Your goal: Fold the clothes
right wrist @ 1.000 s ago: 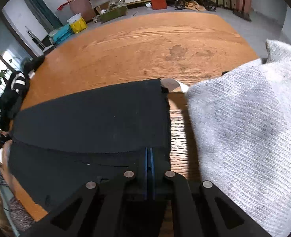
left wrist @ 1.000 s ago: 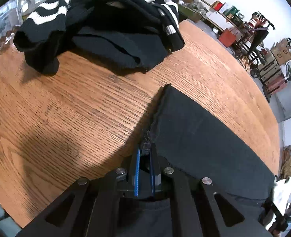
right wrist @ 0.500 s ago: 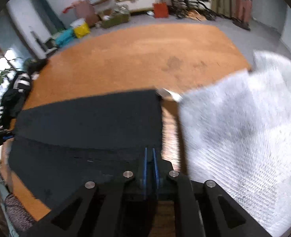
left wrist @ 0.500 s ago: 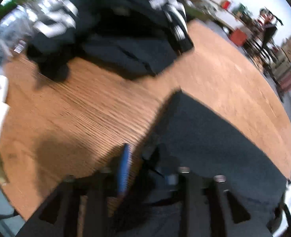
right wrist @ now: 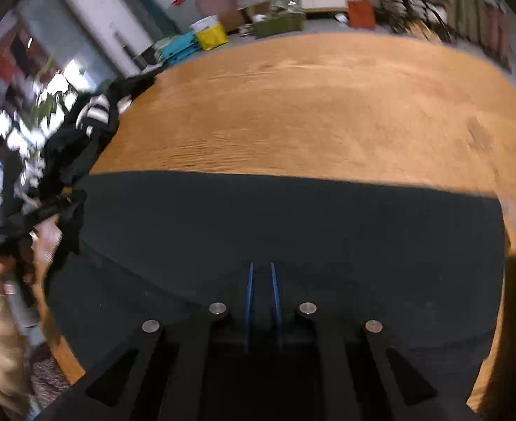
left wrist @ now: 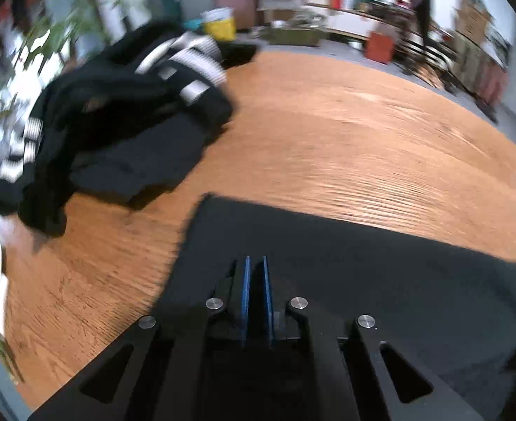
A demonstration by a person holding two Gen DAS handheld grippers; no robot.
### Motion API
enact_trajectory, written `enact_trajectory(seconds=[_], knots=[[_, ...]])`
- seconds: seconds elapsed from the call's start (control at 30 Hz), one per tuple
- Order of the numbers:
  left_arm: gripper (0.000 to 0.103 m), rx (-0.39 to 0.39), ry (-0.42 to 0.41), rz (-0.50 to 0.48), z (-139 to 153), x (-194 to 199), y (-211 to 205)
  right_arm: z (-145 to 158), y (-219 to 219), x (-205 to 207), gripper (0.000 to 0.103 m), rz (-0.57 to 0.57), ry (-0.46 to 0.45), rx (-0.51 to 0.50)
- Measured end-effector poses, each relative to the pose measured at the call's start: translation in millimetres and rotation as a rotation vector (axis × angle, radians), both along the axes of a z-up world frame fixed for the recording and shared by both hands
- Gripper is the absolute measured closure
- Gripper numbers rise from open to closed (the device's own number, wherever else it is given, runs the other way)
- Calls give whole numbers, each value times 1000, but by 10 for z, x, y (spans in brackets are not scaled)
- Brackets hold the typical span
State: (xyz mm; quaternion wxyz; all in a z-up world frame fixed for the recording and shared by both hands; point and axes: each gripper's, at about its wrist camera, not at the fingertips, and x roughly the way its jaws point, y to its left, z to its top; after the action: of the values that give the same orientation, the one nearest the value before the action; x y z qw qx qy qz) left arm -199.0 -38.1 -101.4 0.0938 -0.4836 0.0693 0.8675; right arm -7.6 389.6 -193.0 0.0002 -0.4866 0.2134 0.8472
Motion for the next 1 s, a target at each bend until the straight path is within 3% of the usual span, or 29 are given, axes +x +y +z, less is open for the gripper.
enact_trajectory(seconds=[0.23,0.3,0.37,0.4,0.43,0.47,0.53,0.6,0.7,0.8,0.9,1.0], knots=[[96,-3,15,49,28,-156,-223,103,623,525,82,-188,-37,34],[96,37,1,93,114,-191,-282,224,764,606,79,-233,-16,65],[88,108,-57,141,214,-240,-323,377,859,618,64,-250,17,82],[82,138,-107,155,222,-282,-322,446,895,579,61,-245,27,90],[64,171,-156,167,218,-316,-314,487,936,545,56,-230,27,92],[54,214,-213,185,229,-350,-306,498,968,492,55,-217,17,96],[53,293,-311,226,252,-390,-297,485,1013,344,52,-191,-7,109],[53,322,-371,260,273,-447,-255,433,1050,177,51,-163,-33,130],[53,286,-404,289,309,-503,-145,387,1139,116,47,-124,-42,125],[53,254,-435,311,278,-584,-58,340,1158,92,36,-73,-49,138],[53,183,-496,315,158,-649,47,268,1170,10,34,-29,-85,158],[53,163,-527,350,59,-690,68,194,1203,-61,33,-12,-111,175]])
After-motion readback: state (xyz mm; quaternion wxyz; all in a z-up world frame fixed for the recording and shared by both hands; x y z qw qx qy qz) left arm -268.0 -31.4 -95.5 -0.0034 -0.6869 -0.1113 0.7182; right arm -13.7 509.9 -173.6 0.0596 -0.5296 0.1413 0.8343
